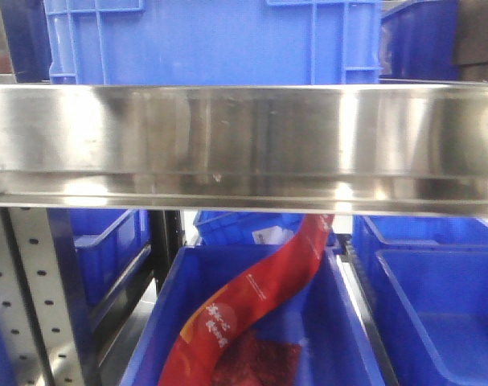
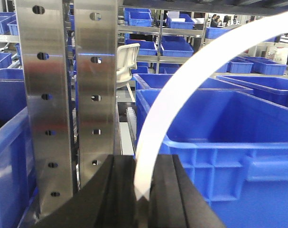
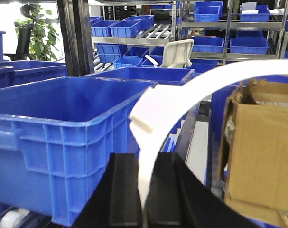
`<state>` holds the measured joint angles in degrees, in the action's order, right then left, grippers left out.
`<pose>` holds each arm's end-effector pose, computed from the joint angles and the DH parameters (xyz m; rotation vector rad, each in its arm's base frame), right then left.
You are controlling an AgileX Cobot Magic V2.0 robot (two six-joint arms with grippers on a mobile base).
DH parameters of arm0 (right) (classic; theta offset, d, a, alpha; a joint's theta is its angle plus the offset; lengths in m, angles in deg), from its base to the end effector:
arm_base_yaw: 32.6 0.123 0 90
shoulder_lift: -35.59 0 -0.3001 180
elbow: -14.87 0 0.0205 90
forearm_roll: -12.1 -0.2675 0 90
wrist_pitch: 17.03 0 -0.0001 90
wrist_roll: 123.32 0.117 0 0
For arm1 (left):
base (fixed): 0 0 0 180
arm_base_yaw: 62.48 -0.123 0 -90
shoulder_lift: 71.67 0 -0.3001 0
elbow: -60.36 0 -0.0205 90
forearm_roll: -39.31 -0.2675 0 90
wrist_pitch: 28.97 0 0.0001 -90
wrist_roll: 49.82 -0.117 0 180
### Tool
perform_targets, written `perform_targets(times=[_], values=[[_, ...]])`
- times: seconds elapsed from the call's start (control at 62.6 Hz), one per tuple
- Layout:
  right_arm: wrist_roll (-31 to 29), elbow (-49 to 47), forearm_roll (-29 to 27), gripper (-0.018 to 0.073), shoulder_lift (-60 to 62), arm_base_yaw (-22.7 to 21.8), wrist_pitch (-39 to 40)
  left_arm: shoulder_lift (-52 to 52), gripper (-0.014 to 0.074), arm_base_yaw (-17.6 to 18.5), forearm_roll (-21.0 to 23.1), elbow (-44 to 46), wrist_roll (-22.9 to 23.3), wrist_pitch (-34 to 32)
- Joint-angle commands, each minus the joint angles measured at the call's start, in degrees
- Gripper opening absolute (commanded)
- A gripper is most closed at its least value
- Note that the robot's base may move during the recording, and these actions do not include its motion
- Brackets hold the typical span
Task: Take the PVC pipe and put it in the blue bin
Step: 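Move the held arc over an empty blue bin with both grippers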
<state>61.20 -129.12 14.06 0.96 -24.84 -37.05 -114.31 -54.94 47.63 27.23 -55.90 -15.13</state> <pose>0.1148 0.0143 0.4001 -0.0610 1.5825 0.1332 0.1486 -0.0238 0.4129 0.1028 1.5603 -0.1582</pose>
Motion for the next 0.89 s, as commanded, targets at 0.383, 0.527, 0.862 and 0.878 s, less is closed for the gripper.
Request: perform_targets(times=[0.383, 0.527, 0.862, 0.878], values=[[-0.1, 0.0, 0.6, -0.0168, -0.1, 0.2, 1.6, 0.0, -0.0111, 0.0, 0.1, 0.1, 0.1, -1.6], [-0.1, 0.0, 0.6, -0.0168, -0.1, 0.2, 1.6, 0.0, -0.0111, 0.0, 0.1, 0.1, 0.1, -1.6], [-0.1, 0.0, 0.6, -0.0168, -0.1, 0.2, 1.6, 0.0, -0.0111, 0.0, 0.1, 0.1, 0.1, -1.6], [-0.1, 0.0, 0.6, -0.0168, -0.1, 0.2, 1.6, 0.0, -0.0111, 0.0, 0.1, 0.1, 0.1, -1.6]])
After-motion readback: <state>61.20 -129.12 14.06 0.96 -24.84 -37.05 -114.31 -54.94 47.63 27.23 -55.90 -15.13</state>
